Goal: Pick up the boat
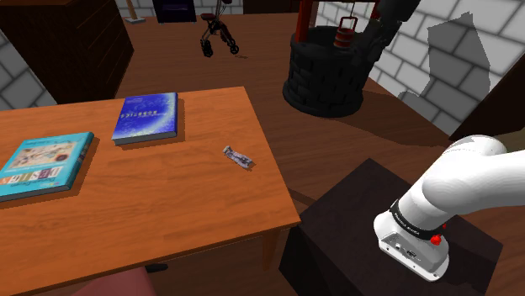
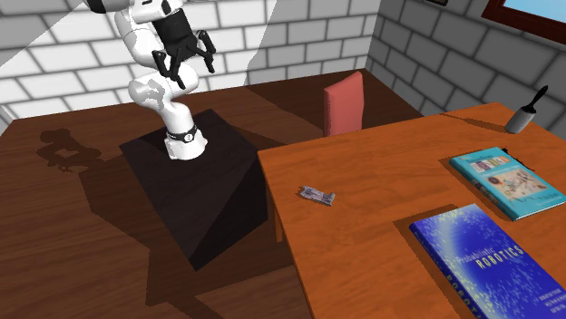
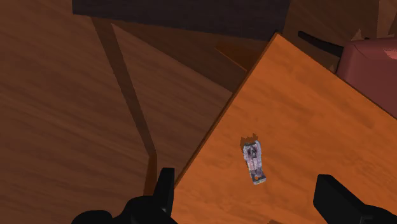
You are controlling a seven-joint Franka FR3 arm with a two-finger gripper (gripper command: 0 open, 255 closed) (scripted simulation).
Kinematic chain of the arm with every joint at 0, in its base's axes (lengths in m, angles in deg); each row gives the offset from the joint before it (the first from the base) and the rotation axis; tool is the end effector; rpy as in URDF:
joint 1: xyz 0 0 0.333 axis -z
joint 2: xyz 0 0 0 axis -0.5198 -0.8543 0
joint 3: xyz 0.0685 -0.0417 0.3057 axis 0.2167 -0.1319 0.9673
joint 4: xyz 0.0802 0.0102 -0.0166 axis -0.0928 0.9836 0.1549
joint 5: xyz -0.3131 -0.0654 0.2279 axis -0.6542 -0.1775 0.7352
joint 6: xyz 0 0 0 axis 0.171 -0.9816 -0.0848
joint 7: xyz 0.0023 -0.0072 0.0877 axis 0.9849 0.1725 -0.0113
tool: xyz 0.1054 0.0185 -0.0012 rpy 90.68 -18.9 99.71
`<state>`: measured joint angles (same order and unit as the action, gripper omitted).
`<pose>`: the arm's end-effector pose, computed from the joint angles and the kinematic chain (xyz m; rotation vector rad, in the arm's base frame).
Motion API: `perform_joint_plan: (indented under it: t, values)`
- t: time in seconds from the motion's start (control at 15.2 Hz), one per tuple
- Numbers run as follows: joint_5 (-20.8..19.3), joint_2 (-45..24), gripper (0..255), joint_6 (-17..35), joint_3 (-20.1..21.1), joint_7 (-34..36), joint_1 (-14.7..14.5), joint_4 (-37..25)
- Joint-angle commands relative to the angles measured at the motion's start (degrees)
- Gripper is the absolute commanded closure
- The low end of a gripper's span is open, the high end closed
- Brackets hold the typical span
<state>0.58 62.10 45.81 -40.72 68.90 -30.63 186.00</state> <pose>0.3000 -0.0146 0.6301 -2.9888 -0.1112 -0.2212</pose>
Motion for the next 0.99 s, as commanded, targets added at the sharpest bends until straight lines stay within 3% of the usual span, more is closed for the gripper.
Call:
perform_joint_plan:
  t: [0.0, 0.92]
  values:
    - [0.00, 0.00, 0, 0.00, 0.00, 0.00, 0.00, 0.00]
    - [4.09, -20.28, 0, 23.48, 5.89, 0.35, -4.23, 5.20]
